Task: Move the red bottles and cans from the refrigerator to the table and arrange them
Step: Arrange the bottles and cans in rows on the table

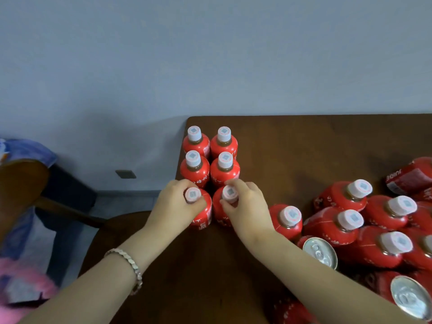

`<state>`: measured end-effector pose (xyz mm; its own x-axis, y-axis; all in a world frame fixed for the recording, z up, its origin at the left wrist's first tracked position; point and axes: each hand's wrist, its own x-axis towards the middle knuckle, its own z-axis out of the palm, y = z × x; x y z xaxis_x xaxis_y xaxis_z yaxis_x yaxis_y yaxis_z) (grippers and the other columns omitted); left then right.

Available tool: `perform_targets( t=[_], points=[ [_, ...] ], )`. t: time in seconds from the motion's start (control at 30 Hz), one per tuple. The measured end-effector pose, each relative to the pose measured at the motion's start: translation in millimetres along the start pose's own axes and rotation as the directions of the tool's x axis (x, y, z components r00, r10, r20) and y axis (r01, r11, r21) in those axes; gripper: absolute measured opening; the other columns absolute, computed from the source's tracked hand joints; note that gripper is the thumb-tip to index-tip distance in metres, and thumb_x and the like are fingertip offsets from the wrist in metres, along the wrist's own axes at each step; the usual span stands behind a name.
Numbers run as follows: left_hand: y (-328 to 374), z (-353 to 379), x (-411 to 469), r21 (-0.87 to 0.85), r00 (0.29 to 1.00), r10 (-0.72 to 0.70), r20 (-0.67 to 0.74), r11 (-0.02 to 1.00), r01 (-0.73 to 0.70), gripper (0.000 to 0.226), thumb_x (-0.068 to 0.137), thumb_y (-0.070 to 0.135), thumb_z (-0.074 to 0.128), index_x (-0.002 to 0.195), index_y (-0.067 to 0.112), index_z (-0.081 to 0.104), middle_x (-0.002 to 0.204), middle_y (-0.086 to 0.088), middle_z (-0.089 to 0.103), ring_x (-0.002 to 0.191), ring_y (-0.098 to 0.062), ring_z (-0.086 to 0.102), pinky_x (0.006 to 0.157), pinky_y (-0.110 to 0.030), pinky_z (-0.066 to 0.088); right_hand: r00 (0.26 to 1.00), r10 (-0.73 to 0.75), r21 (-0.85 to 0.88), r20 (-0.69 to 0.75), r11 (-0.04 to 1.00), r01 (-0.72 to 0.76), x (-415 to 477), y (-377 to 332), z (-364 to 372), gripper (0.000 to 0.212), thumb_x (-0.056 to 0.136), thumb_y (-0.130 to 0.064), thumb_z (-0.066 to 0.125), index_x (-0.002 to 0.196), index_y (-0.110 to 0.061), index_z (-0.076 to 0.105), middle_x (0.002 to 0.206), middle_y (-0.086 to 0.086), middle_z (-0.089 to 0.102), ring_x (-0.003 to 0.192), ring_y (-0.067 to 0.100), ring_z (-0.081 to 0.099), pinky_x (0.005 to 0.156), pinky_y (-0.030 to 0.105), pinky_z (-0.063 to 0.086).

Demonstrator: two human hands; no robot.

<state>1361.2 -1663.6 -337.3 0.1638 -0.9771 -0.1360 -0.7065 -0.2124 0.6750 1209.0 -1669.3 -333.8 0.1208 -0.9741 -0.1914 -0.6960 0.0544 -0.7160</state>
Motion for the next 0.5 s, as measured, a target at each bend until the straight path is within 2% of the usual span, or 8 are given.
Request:
perform_targets(
  t=[0.07,0.13,0.17,0.2,0.23,0.3,0.37,0.5],
  points=[
    [-7.5,2.8,-3.0,-0.066,0.994,0.045,-0.102,0.997,-0.051,0.023,0.081,0.022,0.068,0.103,0.019,0.062,0.098,0.004,0.059,0.090,-0.007,0.054,0.071,-0.009,0.037,0.997,0.030,0.010,-0.067,1.000,-0.029,-2.6,1.6,7.7,0.043,0.089,-0.026,0.059,0.130,-0.023,0.046,0.125,0.000,0.050,0.121,0.018,0.039,0.096,0.021,0.032],
    [-16.3,8.9,-6.4,-0.203,0.988,-0.064,-0.138,0.979,0.035,0.038,0.084,0.038,0.062,0.117,0.022,0.056,0.111,0.006,0.058,0.105,-0.009,0.054,0.087,-0.019,0.045,0.969,0.246,0.166,-0.014,0.956,-0.241,-6.5,4.7,13.9,0.061,0.087,-0.039,0.059,0.139,-0.023,0.033,0.138,0.001,0.043,0.128,0.022,0.037,0.107,0.031,0.033],
    [-18.9,11.5,-7.2,-0.295,0.977,-0.191,-0.097,0.943,0.155,0.047,0.085,0.047,0.057,0.125,0.024,0.051,0.120,0.003,0.055,0.112,-0.014,0.053,0.092,-0.030,0.049,0.916,0.386,0.342,0.106,0.851,-0.398,-8.3,3.6,15.6,0.071,0.084,-0.046,0.060,0.143,-0.025,0.026,0.141,0.004,0.040,0.128,0.026,0.040,0.106,0.038,0.038],
    [-18.4,13.0,-7.5,-0.394,0.941,-0.338,-0.006,0.866,0.308,0.052,0.086,0.051,0.053,0.132,0.026,0.044,0.128,0.000,0.052,0.118,-0.020,0.052,0.095,-0.039,0.049,0.849,0.458,0.514,0.264,0.678,-0.526,-9.2,2.1,18.3,0.079,0.083,-0.049,0.061,0.146,-0.027,0.020,0.143,0.004,0.038,0.126,0.029,0.045,0.100,0.041,0.046],
    [-16.4,14.5,-7.4,-0.494,0.882,-0.455,0.125,0.742,0.453,0.055,0.088,0.052,0.051,0.136,0.027,0.039,0.131,-0.001,0.049,0.121,-0.025,0.049,0.095,-0.043,0.048,0.797,0.458,0.629,0.393,0.499,-0.596,-10.5,0.3,21.0,0.082,0.082,-0.049,0.062,0.147,-0.031,0.015,0.143,0.004,0.038,0.122,0.032,0.049,0.092,0.040,0.052],
    [-12.9,16.5,-7.5,-0.648,0.782,-0.523,0.338,0.474,0.597,0.059,0.086,0.052,0.054,0.137,0.027,0.038,0.130,-0.003,0.048,0.120,-0.029,0.049,0.089,-0.045,0.051,0.798,0.403,0.739,0.448,0.335,-0.584,-12.5,-2.5,24.0,0.084,0.083,-0.048,0.062,0.149,-0.032,0.013,0.143,0.005,0.040,0.118,0.033,0.054,0.084,0.035,0.055],
    [-12.4,16.6,-5.9,-0.716,0.784,-0.509,0.354,0.391,0.578,0.060,0.083,0.048,0.061,0.135,0.023,0.042,0.127,-0.006,0.052,0.114,-0.027,0.054,0.078,-0.040,0.055,0.817,0.416,0.768,0.400,0.335,-0.547,-10.5,-3.3,26.3,0.081,0.082,-0.056,0.058,0.147,-0.028,0.018,0.139,0.006,0.044,0.114,0.030,0.057,0.084,0.032,0.054],
    [-17.4,15.8,1.7,-0.765,0.813,-0.498,0.302,0.382,0.518,0.058,0.081,0.046,0.065,0.130,0.019,0.049,0.122,-0.006,0.059,0.106,-0.023,0.060,0.072,-0.037,0.057,0.790,0.461,0.721,0.403,0.372,-0.585,-7.4,-7.4,31.7,0.077,0.084,-0.059,0.052,0.143,-0.018,0.023,0.123,0.005,0.048,0.107,0.026,0.060,0.086,0.034,0.054]
  ],
)
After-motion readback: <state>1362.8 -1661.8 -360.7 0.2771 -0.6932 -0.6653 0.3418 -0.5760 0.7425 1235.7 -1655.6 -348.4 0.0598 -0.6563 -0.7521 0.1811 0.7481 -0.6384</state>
